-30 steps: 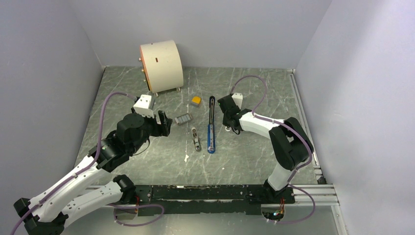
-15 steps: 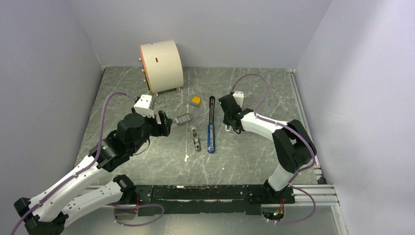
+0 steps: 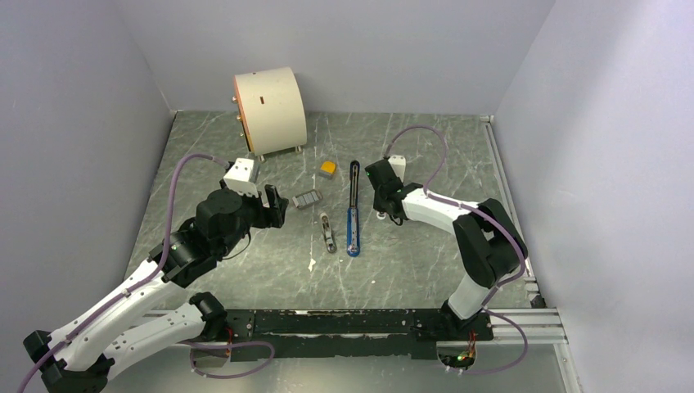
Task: Load the staples into the stapler
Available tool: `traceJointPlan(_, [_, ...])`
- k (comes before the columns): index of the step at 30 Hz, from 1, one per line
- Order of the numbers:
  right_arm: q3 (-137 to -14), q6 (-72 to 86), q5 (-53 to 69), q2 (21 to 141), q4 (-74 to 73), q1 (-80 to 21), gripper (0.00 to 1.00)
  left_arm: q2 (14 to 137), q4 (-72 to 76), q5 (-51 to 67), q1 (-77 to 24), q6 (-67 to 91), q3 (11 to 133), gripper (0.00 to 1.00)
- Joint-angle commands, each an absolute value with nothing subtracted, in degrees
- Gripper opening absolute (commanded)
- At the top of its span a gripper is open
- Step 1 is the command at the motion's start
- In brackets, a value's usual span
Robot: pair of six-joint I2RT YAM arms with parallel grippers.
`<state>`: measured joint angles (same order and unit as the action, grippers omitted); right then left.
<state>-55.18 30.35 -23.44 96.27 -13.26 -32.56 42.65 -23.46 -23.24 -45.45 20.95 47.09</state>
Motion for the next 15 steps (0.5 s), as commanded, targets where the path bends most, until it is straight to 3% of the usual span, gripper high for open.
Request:
traceJointPlan(1, [-54.56,29.62,-23.18,96.77,-11.34,-32.1,0.18,42.61,-22.68,-24.05,-45.26,20.83,48.15,0.78])
traceJointPlan(15, [-55.13,29.31,-23.77,97.03,-11.73,-32.09,0.18,43.05,-22.58,-23.83,-45.26,20.84,48.27,0.78])
